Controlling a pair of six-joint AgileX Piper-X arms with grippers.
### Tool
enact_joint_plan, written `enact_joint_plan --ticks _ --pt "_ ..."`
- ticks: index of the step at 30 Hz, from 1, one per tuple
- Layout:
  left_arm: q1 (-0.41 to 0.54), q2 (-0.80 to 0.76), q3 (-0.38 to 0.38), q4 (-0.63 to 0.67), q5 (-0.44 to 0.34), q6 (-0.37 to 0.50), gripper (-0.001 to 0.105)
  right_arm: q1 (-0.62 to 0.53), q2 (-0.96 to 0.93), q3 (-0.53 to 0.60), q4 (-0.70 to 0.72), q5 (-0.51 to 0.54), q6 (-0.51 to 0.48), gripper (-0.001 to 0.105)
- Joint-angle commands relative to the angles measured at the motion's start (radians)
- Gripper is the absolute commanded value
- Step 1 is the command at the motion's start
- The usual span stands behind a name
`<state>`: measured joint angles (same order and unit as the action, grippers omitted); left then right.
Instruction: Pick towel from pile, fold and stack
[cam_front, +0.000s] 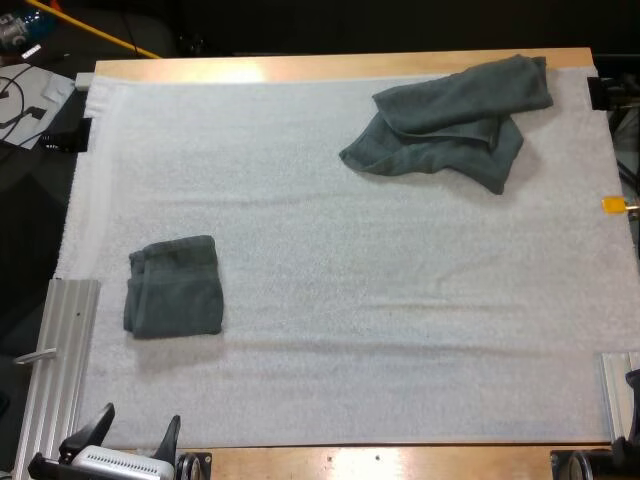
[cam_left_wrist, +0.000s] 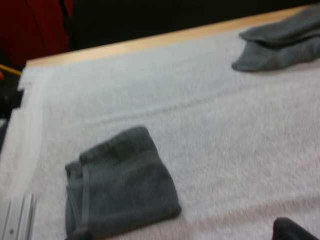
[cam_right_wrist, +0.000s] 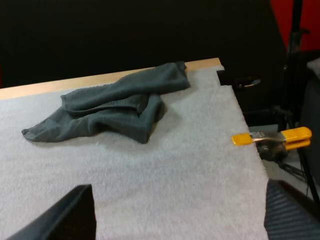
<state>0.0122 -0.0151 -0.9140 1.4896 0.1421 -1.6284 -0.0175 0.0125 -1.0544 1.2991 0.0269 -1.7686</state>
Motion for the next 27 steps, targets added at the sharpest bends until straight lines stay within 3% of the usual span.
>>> enact_joint_plan --ticks 1,8,14,18,20,27 --pt "0.0 -0.168 -0.002 0.05 0.0 0.0 0.067 -0.001 -0.043 -0.009 0.04 0.0 -0.014 0.067" --pt "0.003 -0.167 -0.002 0.051 0.003 0.008 0.067 -0.002 -0.049 0.009 0.048 0.0 -0.019 0.067" --pt "0.003 -0.16 0.023 -0.061 0.007 0.013 0.067 -0.001 -0.048 0.076 -0.069 0.001 -0.028 0.067" --pt "0.002 -0.161 0.07 -0.174 0.007 0.013 0.067 -0.002 -0.051 0.145 -0.185 0.0 -0.028 0.067" --pt "-0.001 -0.149 0.076 -0.154 0.002 0.014 0.067 -0.002 -0.057 0.141 -0.176 0.003 -0.02 0.067" --pt "-0.007 -0.148 0.222 -0.321 0.0 0.017 0.067 -0.002 -0.062 0.273 -0.31 -0.002 -0.014 0.068"
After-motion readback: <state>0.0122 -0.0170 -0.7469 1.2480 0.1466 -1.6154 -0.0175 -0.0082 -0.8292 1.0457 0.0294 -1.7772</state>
